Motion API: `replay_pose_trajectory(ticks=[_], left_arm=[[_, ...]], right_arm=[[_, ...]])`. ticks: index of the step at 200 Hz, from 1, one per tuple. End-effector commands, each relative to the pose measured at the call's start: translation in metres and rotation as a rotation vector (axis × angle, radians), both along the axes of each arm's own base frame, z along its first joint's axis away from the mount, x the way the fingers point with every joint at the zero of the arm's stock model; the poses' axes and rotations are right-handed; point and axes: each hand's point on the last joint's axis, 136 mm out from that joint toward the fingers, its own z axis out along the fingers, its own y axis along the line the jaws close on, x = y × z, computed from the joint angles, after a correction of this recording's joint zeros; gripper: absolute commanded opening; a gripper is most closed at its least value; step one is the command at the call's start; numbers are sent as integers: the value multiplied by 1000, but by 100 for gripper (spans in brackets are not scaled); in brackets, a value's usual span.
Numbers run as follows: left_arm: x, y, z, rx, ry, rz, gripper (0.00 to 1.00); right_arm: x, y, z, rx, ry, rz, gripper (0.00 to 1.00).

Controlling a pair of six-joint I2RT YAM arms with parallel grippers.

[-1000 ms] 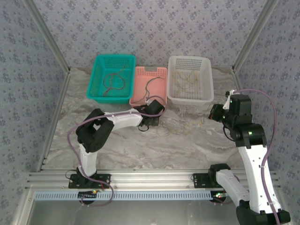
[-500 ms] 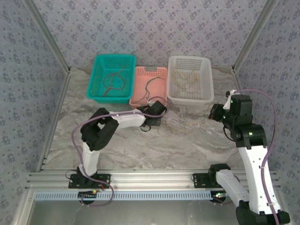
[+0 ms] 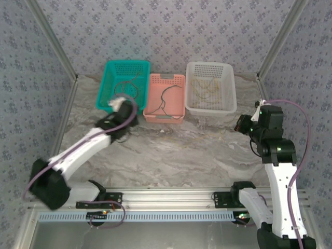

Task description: Untangle the cables

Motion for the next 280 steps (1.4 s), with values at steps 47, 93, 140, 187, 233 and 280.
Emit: replay_pose_trajectory(ticks=[47,93,140,187,233,280], left_arm=[[-81,174,5,-16,94,412,0],[-101,200,9,54,125,505,0],[-104,183,-18,-58,151,469,0],[-120,174,-39,-72,182,447,0],[-107,148,-29,-146,153,334,0],[-73,6,41,-363,-33,-176,0]], right_arm=[[15,-56,16,50,-40,-209,0],[26,-81,39,94,-97,-267,0],[49,-62,80,223,-248,-138,0],[89,-44,156,328,-407,36,0],[136,-38,212,374,-544,142,0],[177,-19,258,390,-634,206,0]])
